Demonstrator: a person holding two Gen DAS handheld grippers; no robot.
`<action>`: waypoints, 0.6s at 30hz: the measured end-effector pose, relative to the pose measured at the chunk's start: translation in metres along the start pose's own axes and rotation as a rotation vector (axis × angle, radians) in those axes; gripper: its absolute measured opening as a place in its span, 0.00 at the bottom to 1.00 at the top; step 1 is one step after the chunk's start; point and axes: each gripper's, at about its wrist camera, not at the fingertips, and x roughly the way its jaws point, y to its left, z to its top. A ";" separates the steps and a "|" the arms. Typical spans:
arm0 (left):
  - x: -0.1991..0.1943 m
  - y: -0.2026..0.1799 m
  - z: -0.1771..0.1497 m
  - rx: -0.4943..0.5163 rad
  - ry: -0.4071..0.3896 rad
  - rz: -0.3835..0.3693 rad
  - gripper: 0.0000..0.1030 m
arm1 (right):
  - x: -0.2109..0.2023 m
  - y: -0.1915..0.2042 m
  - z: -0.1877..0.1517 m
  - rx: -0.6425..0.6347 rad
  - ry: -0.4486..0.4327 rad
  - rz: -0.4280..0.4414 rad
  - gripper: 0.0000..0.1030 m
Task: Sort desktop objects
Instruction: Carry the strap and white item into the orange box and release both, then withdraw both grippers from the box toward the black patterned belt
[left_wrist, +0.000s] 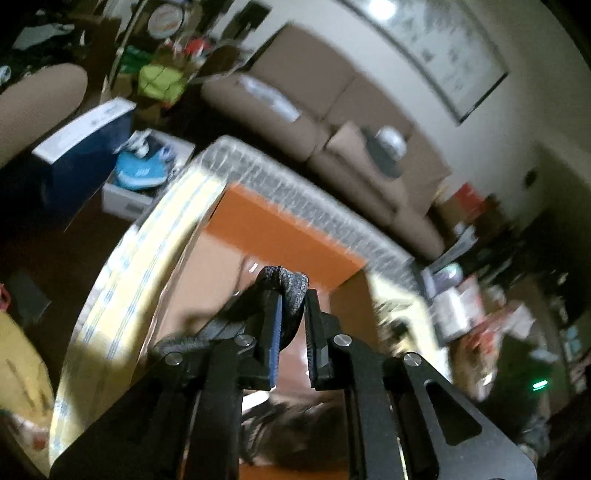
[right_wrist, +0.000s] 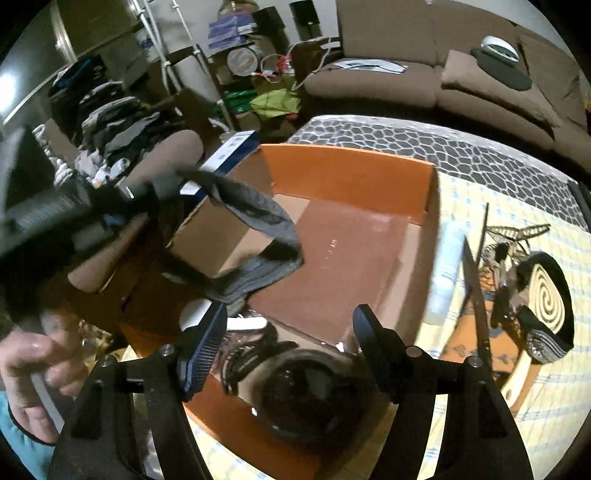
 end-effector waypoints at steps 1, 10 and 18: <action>0.007 -0.001 -0.002 0.003 0.032 0.018 0.11 | -0.001 -0.002 0.000 0.004 0.000 -0.005 0.70; 0.009 -0.041 -0.021 0.160 0.054 0.190 0.76 | -0.023 -0.028 0.000 0.052 -0.037 -0.044 0.74; 0.010 -0.050 -0.019 0.107 0.043 0.051 1.00 | -0.048 -0.067 -0.002 0.126 -0.077 -0.095 0.82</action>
